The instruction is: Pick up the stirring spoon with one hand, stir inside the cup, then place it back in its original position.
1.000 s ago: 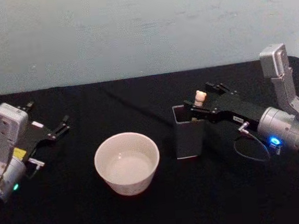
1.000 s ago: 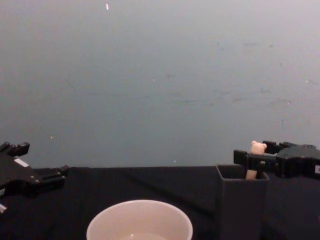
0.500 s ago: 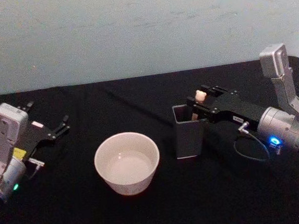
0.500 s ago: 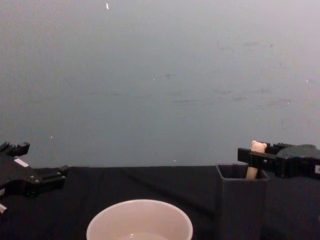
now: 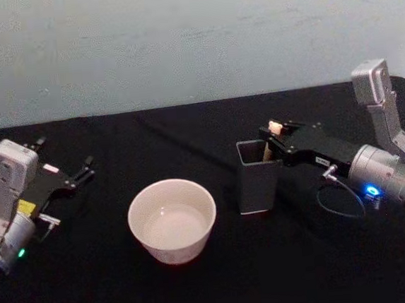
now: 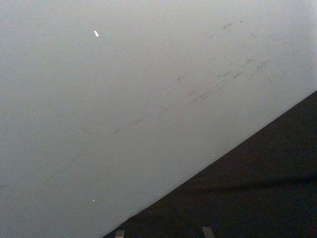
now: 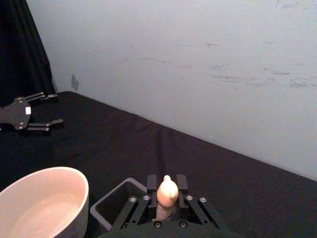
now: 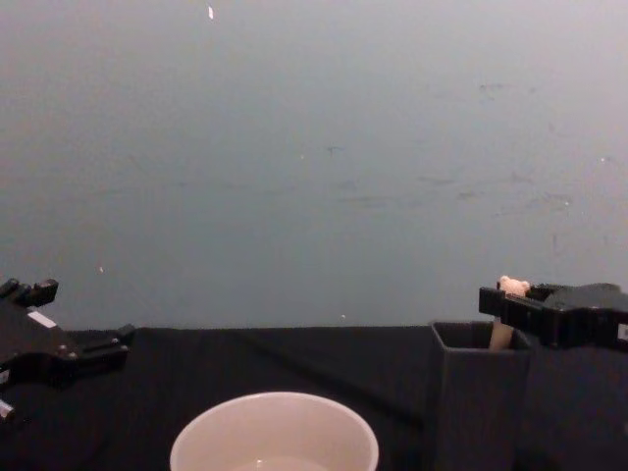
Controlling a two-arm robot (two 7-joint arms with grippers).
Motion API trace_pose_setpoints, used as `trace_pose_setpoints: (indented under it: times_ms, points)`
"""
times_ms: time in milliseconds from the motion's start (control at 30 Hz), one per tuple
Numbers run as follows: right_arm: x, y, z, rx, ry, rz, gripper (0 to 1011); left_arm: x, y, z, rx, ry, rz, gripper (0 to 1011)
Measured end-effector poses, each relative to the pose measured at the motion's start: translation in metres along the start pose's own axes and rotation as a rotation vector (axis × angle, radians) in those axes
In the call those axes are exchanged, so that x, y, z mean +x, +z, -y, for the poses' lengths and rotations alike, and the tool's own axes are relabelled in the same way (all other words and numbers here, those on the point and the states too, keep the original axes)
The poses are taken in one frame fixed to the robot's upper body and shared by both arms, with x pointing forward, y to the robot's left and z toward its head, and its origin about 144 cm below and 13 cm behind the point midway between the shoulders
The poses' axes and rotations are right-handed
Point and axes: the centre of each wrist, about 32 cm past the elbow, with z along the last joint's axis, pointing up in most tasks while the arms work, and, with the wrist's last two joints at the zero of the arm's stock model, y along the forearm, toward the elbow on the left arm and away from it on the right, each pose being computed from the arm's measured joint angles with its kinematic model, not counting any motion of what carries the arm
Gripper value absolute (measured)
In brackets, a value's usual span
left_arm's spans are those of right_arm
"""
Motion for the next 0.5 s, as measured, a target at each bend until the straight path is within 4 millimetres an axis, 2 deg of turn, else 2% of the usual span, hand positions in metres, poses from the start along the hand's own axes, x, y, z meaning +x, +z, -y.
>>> trace_pose_setpoints:
  times_ms: [500]
  points:
    - [0.0000,0.0000,0.0000,0.000,0.000,0.000,226,0.0000,0.0000,0.0000,0.000,0.000,0.000,1001]
